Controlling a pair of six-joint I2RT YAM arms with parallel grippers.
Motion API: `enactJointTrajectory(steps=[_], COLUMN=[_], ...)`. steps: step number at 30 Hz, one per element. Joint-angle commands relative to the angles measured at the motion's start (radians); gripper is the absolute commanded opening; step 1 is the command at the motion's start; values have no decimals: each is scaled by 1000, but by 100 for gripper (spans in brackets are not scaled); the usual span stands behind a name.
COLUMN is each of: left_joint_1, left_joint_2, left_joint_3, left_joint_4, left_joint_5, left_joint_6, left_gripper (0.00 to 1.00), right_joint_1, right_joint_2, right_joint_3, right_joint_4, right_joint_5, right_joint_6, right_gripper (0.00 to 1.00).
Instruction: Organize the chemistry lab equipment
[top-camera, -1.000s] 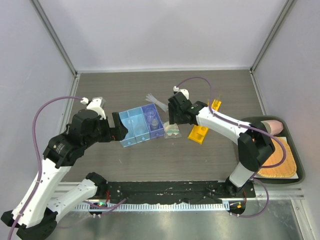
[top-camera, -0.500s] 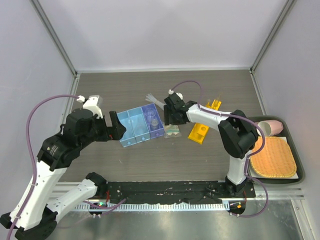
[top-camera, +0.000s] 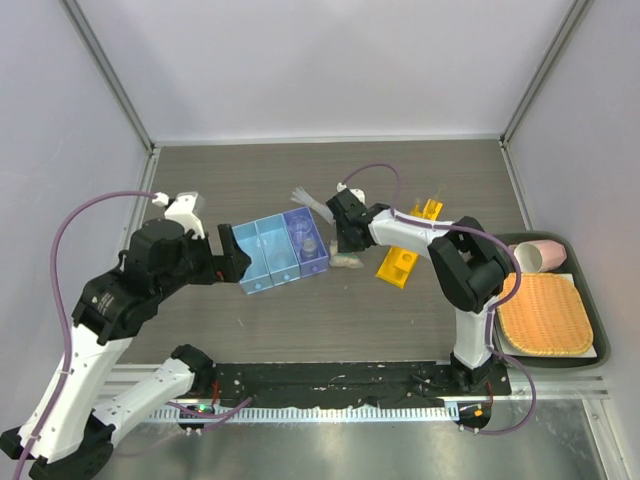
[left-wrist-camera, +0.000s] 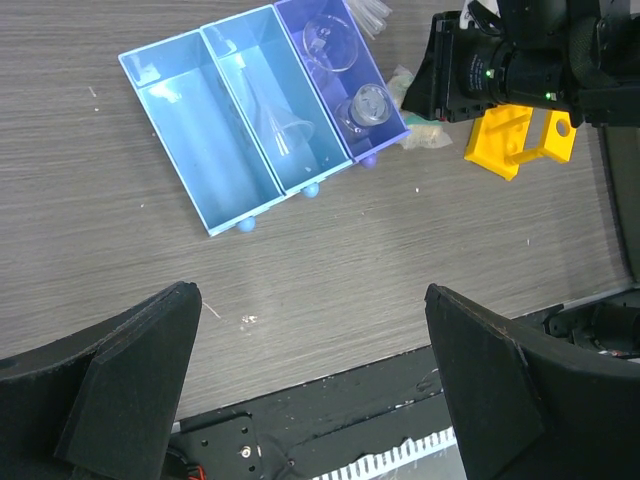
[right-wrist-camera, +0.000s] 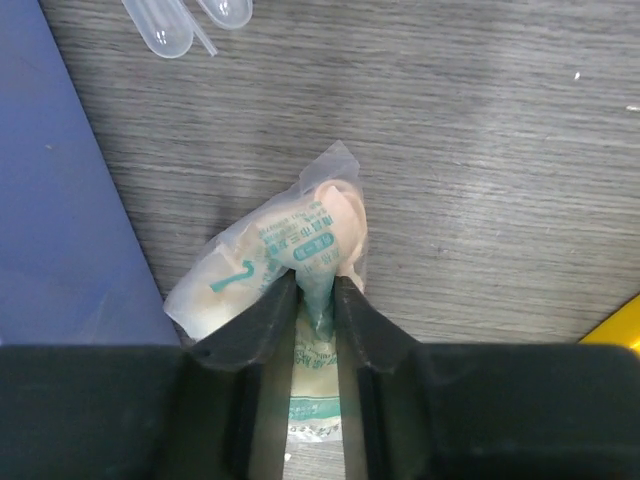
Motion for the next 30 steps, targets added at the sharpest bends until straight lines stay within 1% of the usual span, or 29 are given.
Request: enactJointTrajectory(steps=[1, 2, 3, 4, 6, 9, 11, 12, 14, 15, 16, 17, 19, 20, 21, 22, 24, 27, 30], left_joint_1=[-1, -1, 1, 1, 1, -1, 1, -1, -1, 1, 1, 1, -1, -1, 1, -1, -1, -1, -1], left_joint_2=[-19, -21, -26, -24, -26, -24, -21, -22, -21, -21, -19, -21, -22, -24, -24, -24, -29, -29, -33], left_joint_3=[14, 16, 18, 21, 22, 25, 24, 22, 14, 13, 8, 7, -4, -9, -13, -21, -24, -22, -22], left_joint_4=[1, 1, -2, -3, -5, -3, -2, 1, 9, 12, 15, 20, 26, 35, 37, 41, 46, 49, 51], left_joint_5=[12, 12, 12, 12, 15, 23, 29, 35, 43, 48, 54, 54, 67, 75, 80, 81, 83, 83, 87], left_joint_6=[20, 19, 17, 17, 19, 20, 17, 19, 14, 13, 11, 7, 1, -2, -6, -6, -6, -9, -10], left_gripper=[100, 100, 100, 100, 100, 100, 100, 100, 100, 100, 100, 100, 100, 100, 100, 100, 100, 100, 100], right_joint_1=[6, 8, 9, 12, 28, 64, 86, 109, 129, 138, 155, 159, 166, 166, 166, 166, 166, 164, 175], right_joint_2=[9, 7, 1, -5, -43, -103, -136, -149, -177, -183, -183, -180, -176, -173, -169, -165, -139, -61, -16], right_joint_3=[-13, -13, -11, -7, 7, 67, 116, 175, 240, 309, 341, 398, 430, 438, 458, 466, 496, 579, 596], right_joint_4=[-7, -13, -22, -48, -77, -215, -281, -313, -384, -404, -428, -435, -395, -375, -357, -308, -268, -245, -165], right_joint_5=[67, 78, 99, 118, 161, 276, 380, 409, 469, 480, 487, 484, 433, 397, 321, 284, 212, 172, 139], right_joint_6=[-1, -4, -7, -12, -27, -60, -72, -81, -90, -98, -101, -106, -139, -147, -152, -162, -167, -182, -205], right_gripper=[20, 15, 3, 1, 1, 1, 1, 1, 1, 1, 1, 1, 1, 1, 1, 1, 1, 1, 1])
